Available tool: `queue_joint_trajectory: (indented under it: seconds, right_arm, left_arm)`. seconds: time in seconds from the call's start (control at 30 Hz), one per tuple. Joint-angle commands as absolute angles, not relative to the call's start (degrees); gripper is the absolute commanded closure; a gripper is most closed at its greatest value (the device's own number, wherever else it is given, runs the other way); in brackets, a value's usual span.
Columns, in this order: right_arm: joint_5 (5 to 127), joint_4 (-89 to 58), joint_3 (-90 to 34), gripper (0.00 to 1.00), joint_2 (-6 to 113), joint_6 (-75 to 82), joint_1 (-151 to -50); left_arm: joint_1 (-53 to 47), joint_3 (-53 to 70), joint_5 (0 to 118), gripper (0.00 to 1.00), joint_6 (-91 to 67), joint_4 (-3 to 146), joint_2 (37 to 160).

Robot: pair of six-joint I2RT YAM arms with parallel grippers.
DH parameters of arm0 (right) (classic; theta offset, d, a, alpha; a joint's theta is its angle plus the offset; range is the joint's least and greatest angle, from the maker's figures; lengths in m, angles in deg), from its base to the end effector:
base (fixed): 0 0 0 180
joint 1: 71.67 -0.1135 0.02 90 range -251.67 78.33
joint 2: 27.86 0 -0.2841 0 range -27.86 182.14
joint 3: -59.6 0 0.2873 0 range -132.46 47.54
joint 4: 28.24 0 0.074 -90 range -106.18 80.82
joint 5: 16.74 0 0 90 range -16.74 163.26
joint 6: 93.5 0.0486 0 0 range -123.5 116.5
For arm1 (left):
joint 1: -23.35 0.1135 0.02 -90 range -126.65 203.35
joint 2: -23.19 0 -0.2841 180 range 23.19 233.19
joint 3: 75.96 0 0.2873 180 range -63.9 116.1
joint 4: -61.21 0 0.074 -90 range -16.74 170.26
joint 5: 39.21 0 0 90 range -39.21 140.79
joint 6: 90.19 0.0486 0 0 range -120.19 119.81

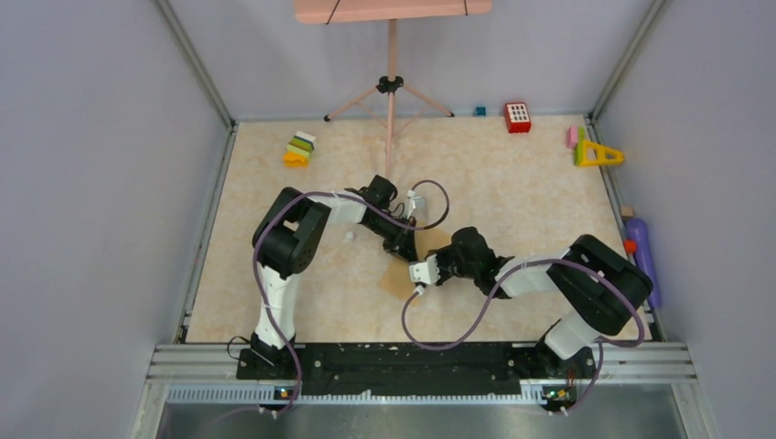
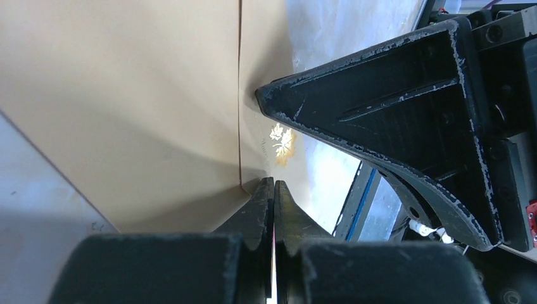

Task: Place the letter into the envelope and seal it
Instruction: Seal the envelope flap on the envelope.

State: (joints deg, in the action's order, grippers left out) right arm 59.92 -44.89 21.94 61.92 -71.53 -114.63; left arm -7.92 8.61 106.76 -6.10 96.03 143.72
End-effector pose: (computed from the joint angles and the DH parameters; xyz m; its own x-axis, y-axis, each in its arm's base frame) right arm 0.2076 0.2086 0.1005 0.5836 -0.6896 -0.4289 -0.6934 -0.1482 -0.7052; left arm 0.3468 -0.2577 0.0939 -0.8567 0.4529 -0.2469 0.4378 0.3854 -0.8123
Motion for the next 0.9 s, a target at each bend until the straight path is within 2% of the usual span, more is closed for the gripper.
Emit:
queue_joint_trajectory:
  seconds: [0.0,0.43,0.87]
  right_arm:
    - [59.94,-41.11,19.92,1.00,63.63,-72.59,-114.93]
    - [59.78,-39.98,19.87,1.00,63.99,-73.73,-114.92]
    - [57.08,-39.74,18.84,1.00,62.67,-71.33,-114.99]
  left_arm:
    - [-7.71,8.25,108.18,1.00,-5.57,93.92,141.68]
    - [-4.72,7.36,105.28,0.99,-5.07,93.32,136.24]
    - [-4.47,9.97,94.79,1.00,-4.60,97.67,142.38]
